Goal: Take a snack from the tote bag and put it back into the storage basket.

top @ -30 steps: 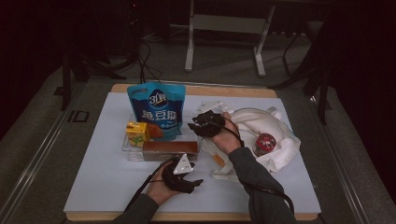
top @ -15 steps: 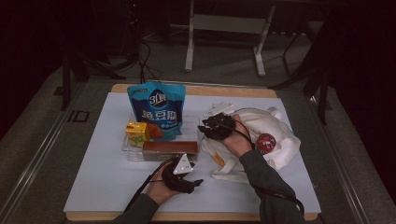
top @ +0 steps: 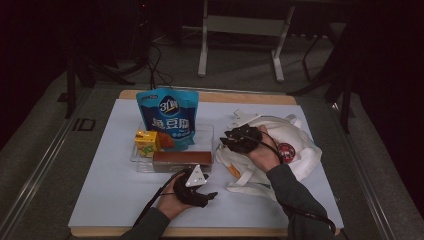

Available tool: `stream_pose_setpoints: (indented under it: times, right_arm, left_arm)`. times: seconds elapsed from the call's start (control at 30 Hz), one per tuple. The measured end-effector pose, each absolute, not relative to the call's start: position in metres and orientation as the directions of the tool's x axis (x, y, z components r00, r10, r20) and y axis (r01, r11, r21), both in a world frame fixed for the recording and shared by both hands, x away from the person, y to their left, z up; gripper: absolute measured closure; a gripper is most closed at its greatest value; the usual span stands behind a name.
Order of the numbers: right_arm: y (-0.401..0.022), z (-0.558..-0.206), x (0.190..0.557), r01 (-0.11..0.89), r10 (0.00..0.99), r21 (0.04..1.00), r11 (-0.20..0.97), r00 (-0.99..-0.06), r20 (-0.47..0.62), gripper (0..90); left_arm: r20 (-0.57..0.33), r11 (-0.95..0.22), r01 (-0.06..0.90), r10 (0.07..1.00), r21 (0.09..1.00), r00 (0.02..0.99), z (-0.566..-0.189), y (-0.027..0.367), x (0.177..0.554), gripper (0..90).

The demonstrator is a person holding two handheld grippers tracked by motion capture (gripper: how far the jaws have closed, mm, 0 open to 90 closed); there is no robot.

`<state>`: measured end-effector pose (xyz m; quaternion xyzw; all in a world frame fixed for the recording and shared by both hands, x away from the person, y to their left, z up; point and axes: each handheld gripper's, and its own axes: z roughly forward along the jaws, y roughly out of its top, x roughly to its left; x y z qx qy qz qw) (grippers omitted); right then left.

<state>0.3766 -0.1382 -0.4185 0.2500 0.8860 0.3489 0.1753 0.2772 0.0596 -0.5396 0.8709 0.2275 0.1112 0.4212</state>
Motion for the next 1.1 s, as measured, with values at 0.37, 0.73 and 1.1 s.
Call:
stream_pose_setpoints:
  times: [0.37, 0.73, 1.1]
  right_arm:
    - [-0.161, -0.419, 0.370, 0.328, 0.570, 0.692, 0.643, -0.809, -0.146, 68.8]
    - [-0.198, -0.410, 0.371, 0.359, 0.618, 0.706, 0.611, -0.774, -0.141, 72.3]
    - [-0.224, -0.414, 0.370, 0.393, 0.652, 0.694, 0.603, -0.744, -0.146, 76.8]
  left_arm:
    - [-0.003, -0.538, 0.307, 0.492, 0.785, 0.870, -0.540, 0.060, 0.277, 32.5]
    - [0.001, -0.541, 0.304, 0.491, 0.784, 0.871, -0.540, 0.060, 0.277, 32.5]
    - [0.002, -0.542, 0.303, 0.491, 0.784, 0.871, -0.540, 0.060, 0.277, 32.5]
